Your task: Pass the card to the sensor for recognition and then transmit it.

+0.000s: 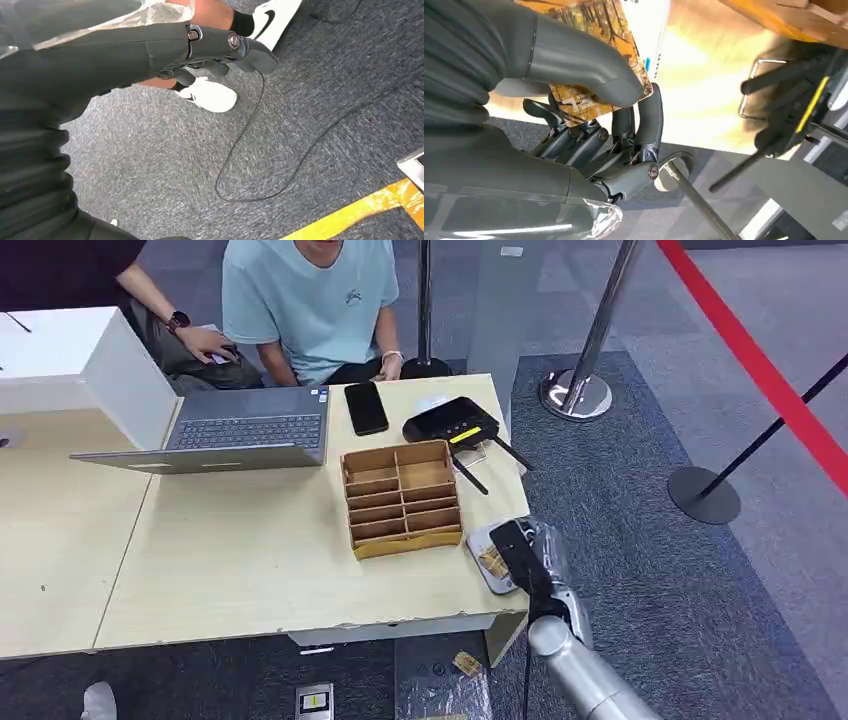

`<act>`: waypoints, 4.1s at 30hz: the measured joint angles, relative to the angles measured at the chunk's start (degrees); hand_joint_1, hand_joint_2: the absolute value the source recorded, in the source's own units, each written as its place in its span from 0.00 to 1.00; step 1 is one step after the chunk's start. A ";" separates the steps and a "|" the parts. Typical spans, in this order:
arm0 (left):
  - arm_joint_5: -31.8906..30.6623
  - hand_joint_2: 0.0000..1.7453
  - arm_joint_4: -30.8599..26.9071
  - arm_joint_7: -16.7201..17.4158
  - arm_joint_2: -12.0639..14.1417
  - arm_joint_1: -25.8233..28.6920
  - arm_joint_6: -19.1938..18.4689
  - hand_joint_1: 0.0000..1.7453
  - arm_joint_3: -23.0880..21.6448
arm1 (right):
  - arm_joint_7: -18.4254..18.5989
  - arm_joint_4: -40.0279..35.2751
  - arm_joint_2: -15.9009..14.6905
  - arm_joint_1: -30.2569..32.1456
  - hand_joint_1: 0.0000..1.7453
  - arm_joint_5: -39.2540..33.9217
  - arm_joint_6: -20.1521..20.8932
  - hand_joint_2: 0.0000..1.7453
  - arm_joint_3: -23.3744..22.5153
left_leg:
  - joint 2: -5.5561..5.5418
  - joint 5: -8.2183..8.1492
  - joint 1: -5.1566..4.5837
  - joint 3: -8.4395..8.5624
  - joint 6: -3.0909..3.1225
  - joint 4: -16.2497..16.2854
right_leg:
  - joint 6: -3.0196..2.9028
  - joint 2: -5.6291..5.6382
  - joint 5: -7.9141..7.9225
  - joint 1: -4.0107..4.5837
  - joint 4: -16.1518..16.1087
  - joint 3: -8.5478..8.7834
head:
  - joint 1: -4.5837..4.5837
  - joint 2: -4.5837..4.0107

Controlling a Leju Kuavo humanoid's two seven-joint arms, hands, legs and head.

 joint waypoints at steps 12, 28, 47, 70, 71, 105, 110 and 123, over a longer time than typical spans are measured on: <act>0.22 1.00 0.00 -0.15 0.02 0.01 0.00 0.00 0.04 | -1.44 3.52 0.48 0.04 1.00 -0.04 -0.04 1.00 0.09 | 0.01 0.00 0.00 0.00 0.00 0.00 | 0.00 0.00 0.00 0.00 0.00 0.00 | 0.00 0.00; 0.11 1.00 0.00 -0.15 0.00 0.02 -0.02 0.00 0.61 | -1.66 4.85 0.50 -1.06 1.00 0.94 -0.09 1.00 0.09 | 0.02 0.00 0.00 0.01 0.00 0.00 | 0.00 0.00 0.00 0.00 0.01 0.02 | 0.00 0.00; -0.02 1.00 0.00 -0.39 -0.02 0.03 -0.02 0.00 0.85 | -2.10 3.12 1.03 -1.44 1.00 1.36 -0.07 1.00 0.09 | 0.02 0.00 0.00 0.01 0.00 0.00 | 0.00 0.00 0.00 0.00 0.01 0.02 | 0.00 0.00; -0.87 1.00 0.00 -0.61 -0.02 0.04 -0.17 0.00 0.83 | 2.95 -8.52 0.04 -3.42 0.08 4.13 -0.07 1.00 0.13 | 0.04 0.00 0.00 0.01 0.00 0.00 | 0.00 0.00 0.00 0.00 0.01 0.01 | 0.00 0.00; -0.87 1.00 0.00 -0.61 -0.02 0.04 -0.17 0.00 0.83 | 2.95 -8.68 -0.02 -3.43 0.08 4.13 -0.07 1.00 0.13 | 0.04 0.00 0.00 0.01 0.00 0.00 | 0.00 0.00 0.00 0.00 0.01 0.01 | 0.00 0.00; -4.83 1.00 -0.02 -0.50 -0.13 -0.98 -1.42 0.00 0.53 | 6.60 -11.02 2.33 -21.68 0.00 16.46 5.60 1.00 9.22 | 0.02 0.08 0.07 -0.06 -0.08 0.01 | -0.06 0.09 0.05 -0.01 0.17 -0.14 | 0.00 0.00; -4.98 1.00 0.00 -0.42 -0.15 -0.78 -1.46 0.00 0.33 | 6.25 -8.11 4.02 -24.16 0.00 15.95 5.42 1.00 12.11 | 0.00 0.09 0.09 -0.13 -0.10 0.00 | -0.07 0.06 0.05 0.09 0.17 -0.14 | 0.00 0.00; -5.53 1.00 0.00 -0.22 -0.15 -0.78 -2.03 0.00 0.09 | 5.77 -4.90 5.64 -25.87 0.00 16.06 5.46 1.00 15.17 | 0.02 0.07 0.08 -0.13 -0.09 0.01 | -0.06 0.07 0.05 0.09 0.12 -0.15 | 0.00 0.00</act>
